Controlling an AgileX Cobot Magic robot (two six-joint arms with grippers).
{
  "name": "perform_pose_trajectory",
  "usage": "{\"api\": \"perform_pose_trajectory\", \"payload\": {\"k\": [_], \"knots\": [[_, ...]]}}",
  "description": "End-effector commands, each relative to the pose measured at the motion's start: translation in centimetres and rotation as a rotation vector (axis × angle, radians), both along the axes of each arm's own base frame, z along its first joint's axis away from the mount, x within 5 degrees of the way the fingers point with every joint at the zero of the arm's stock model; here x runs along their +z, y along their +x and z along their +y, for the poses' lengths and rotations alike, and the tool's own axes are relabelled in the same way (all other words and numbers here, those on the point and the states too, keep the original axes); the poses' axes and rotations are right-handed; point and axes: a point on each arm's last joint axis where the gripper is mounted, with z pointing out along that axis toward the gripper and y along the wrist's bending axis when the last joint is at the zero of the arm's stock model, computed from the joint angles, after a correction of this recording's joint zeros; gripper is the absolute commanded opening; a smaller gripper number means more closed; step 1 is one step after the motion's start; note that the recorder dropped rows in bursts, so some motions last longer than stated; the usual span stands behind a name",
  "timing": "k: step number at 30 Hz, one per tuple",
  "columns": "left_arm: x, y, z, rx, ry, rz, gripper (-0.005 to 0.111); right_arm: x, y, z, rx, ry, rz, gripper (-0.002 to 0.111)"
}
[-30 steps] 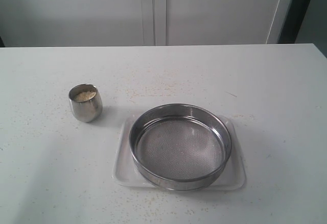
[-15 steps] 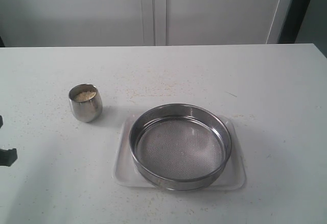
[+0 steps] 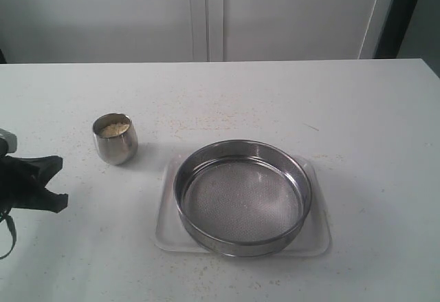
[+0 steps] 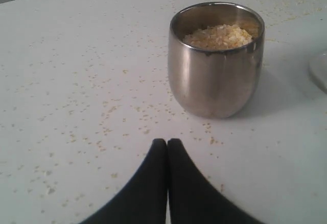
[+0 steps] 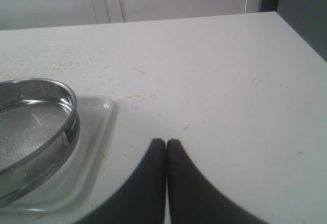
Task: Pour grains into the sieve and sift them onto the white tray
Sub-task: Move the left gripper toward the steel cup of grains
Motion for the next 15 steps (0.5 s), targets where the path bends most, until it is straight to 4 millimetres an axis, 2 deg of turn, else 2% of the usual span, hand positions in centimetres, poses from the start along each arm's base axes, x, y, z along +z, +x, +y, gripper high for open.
{"api": "perform_pose_trajectory", "payload": {"k": [1, 6, 12, 15], "knots": [[-0.7, 1.8, -0.8, -0.087, -0.020, 0.005, 0.000, -0.1, 0.0, 0.0, -0.006, -0.002, -0.007, 0.000], [-1.1, 2.9, -1.4, -0.173, -0.010, 0.001, 0.000, -0.1, 0.0, 0.0, -0.006, -0.002, -0.007, 0.000], [-0.8, 3.4, -1.4, -0.188, 0.004, -0.025, 0.001, -0.1, 0.0, 0.0, -0.006, -0.002, -0.007, 0.000], [-0.8, 3.3, -1.5, -0.203, 0.010, -0.026, 0.018, -0.1, 0.0, 0.0, -0.006, -0.002, -0.007, 0.000]]}}
